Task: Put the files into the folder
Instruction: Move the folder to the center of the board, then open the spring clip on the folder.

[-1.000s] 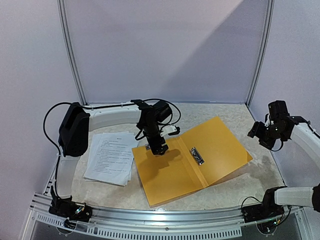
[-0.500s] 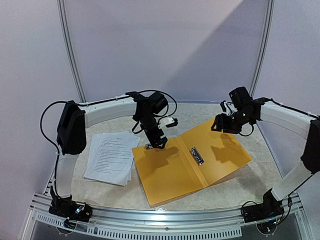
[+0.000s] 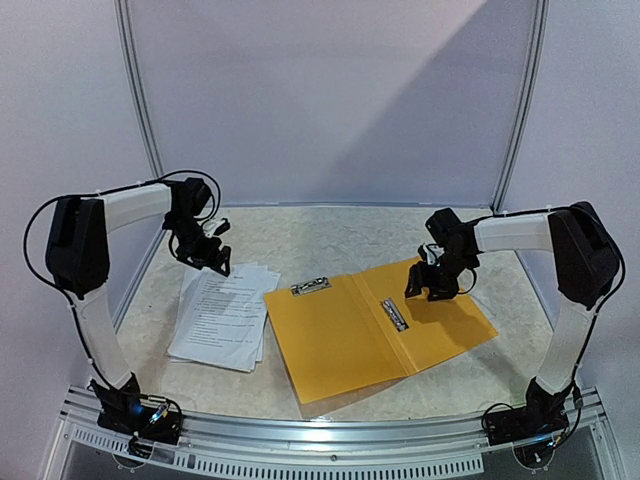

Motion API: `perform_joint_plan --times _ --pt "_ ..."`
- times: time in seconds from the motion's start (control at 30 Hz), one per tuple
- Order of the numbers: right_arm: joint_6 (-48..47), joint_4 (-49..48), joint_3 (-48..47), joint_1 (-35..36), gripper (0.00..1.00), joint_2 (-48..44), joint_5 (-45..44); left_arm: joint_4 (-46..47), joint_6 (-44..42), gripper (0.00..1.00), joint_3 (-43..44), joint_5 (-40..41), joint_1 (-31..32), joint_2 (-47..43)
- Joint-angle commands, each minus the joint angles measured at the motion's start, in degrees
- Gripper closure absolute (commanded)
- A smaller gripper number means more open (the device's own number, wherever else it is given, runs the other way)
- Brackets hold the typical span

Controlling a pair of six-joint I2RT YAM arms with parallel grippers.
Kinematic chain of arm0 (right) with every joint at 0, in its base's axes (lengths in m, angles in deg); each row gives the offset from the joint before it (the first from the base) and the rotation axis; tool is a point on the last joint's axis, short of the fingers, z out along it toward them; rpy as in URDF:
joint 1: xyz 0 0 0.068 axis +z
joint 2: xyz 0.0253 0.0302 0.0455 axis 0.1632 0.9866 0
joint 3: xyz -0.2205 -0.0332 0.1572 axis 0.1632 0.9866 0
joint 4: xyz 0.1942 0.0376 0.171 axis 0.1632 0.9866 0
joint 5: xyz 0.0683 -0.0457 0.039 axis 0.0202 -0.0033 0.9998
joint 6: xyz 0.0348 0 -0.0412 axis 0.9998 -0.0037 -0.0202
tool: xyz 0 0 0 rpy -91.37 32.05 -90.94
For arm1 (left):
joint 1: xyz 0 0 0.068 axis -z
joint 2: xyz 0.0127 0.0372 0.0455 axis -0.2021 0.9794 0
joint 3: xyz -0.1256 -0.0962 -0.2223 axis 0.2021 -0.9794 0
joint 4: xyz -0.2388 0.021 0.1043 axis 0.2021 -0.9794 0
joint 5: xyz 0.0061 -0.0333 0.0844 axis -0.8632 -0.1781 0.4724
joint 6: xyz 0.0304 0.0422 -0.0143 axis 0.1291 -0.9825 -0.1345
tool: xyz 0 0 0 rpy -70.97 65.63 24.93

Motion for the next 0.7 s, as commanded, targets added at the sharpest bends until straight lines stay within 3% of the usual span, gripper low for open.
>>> perform_joint_plan --times 0.0,0.17,0.33,0.53,0.67 --pt "1.4 0.58 -3.86 0.92 0.33 -0.55 -2.4 3.74 6.98 0.12 -4.22 -5.42 -4.26 2.17" --pt "-1.83 1.51 -9.42 6.27 0.32 -1.72 -4.25 4.73 7.24 0.16 -4.13 -7.29 -5.36 4.02" --pt "-3.72 1.54 -14.88 10.59 0.32 1.56 -4.32 4.6 4.85 0.2 -3.11 -9.77 -2.75 0.34" --pt "-2.24 1.94 -17.21 11.22 0.35 5.58 -0.7 3.64 0.51 0.2 -3.41 -9.49 6.58 -1.84" --pt "-2.91 4.61 -16.01 11.2 0.4 4.27 -1.46 1.84 -1.53 0.23 -0.55 -8.09 15.19 1.18"
